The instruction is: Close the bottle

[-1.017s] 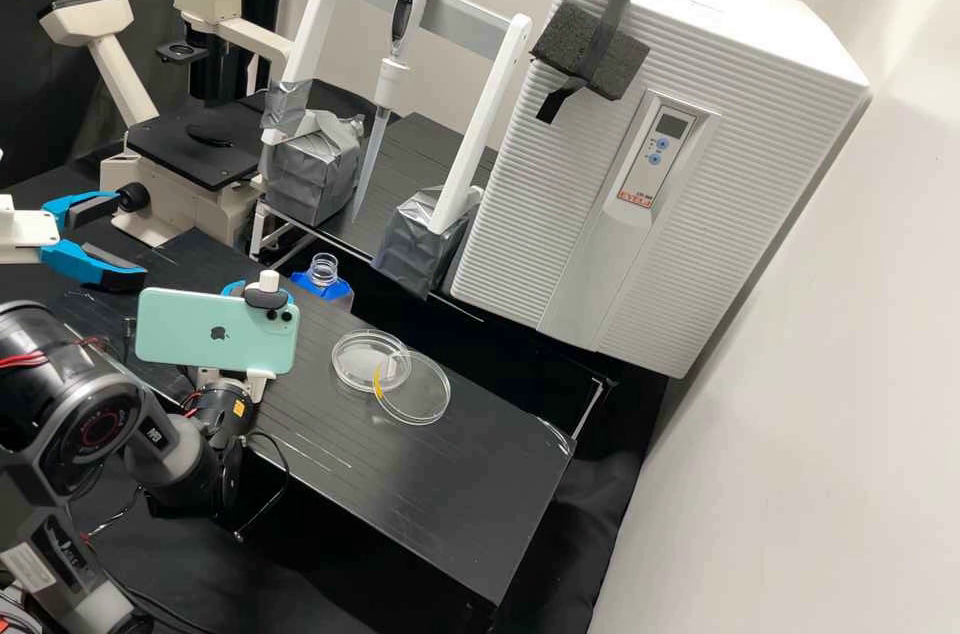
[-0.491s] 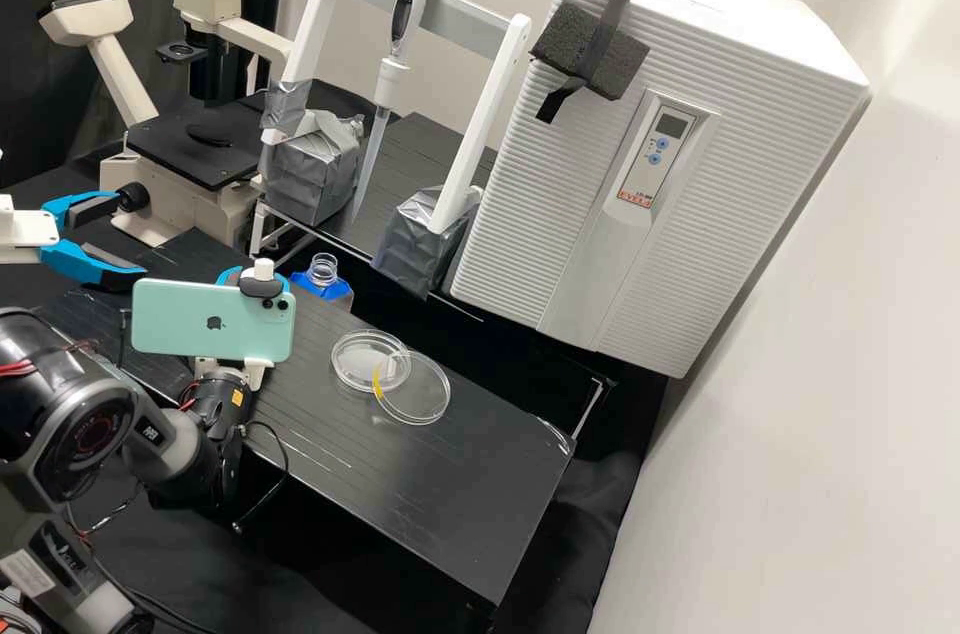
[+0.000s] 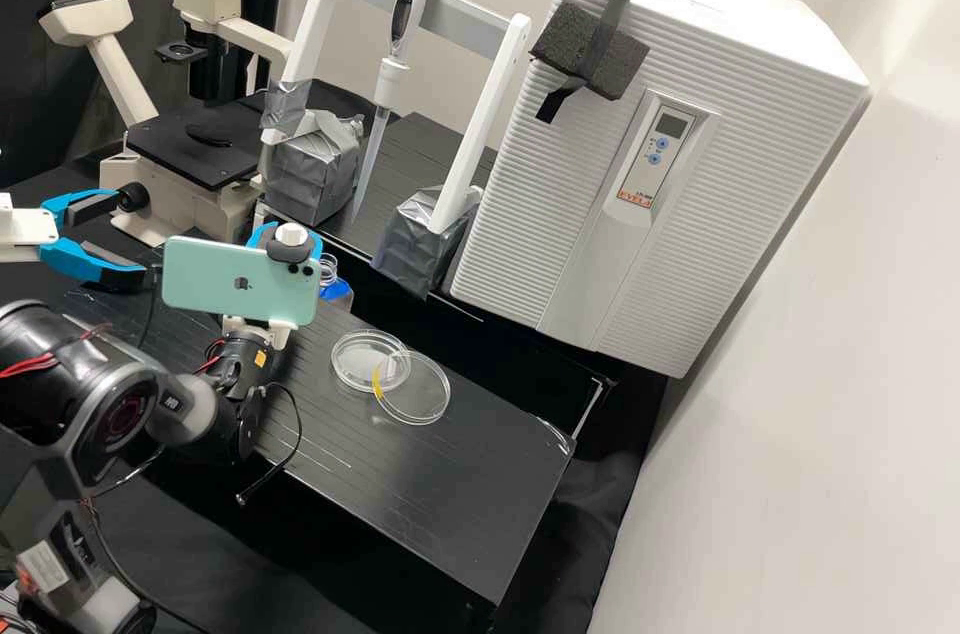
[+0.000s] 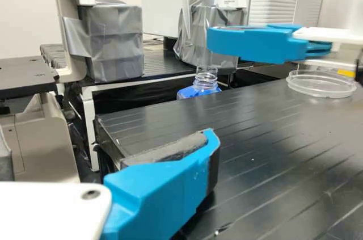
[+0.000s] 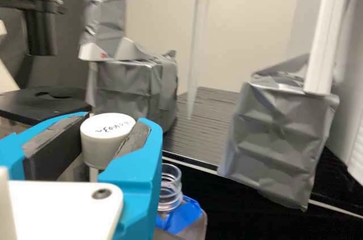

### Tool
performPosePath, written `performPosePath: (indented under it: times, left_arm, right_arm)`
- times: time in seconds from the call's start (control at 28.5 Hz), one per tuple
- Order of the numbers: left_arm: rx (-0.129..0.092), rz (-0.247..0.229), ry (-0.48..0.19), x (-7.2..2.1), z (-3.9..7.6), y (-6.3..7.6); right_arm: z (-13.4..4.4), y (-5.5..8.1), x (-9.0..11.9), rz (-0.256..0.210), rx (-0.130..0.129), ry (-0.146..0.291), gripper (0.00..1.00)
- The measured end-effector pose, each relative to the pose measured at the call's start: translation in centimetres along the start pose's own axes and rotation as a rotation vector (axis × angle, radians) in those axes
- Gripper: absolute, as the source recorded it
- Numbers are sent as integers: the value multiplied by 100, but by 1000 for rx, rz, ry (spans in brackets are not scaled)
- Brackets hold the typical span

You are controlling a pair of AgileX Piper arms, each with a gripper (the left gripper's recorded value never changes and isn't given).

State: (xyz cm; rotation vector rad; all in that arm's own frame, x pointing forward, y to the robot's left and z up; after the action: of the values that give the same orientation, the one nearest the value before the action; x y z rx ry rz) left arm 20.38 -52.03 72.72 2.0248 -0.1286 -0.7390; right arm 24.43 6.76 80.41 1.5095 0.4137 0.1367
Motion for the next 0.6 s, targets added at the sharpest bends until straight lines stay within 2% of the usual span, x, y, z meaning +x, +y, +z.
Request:
performPosePath:
  times: [0.21,0.28,0.42,0.6]
  left_arm:
    - [0,1,2,0,-5,1]
    - [0,1,2,0,-5,1]
    - [0,1,2,0,-5,1]
    - [0,1,2,0,-5,1]
  right_arm:
    - [87,-68,145,-24,-17,-45,0]
    - [113,-86,173,-36,-30,-57,0]
    - [170,-98,212,-32,-21,-83,0]
    - [189,-96,227,-26,-15,-94,0]
